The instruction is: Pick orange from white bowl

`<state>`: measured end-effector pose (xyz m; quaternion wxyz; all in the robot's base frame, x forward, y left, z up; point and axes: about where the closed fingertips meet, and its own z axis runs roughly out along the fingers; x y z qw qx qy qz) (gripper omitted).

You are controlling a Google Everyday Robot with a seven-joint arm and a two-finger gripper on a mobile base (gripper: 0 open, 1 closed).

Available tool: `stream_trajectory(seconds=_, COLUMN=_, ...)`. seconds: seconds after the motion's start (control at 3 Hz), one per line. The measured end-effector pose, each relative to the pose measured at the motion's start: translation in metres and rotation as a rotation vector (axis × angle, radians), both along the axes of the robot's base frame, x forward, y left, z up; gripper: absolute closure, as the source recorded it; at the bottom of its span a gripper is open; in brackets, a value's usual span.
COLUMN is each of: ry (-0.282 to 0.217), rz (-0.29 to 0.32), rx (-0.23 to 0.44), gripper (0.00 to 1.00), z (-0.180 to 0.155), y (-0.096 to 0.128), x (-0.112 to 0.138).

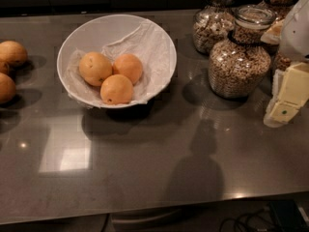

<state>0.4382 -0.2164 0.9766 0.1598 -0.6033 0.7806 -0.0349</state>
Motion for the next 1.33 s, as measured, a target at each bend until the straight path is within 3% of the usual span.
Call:
stream_trajectory(seconds=0.33, ry=-0.002, rz=0.001, rx=0.001, gripper=0.00, z=0.000, y=0.001, x=0.000)
stream_trajectory(seconds=0.67, ry=-0.012, rz=0.027, rx=0.026, gripper=0.00, z=-0.010, y=0.025, x=0.012)
stream_trajectory(seconds=1.33, ry=-0.057, rz=0.211, rx=0.086, gripper=0.00, z=-0.018, y=0.121, x=0.042)
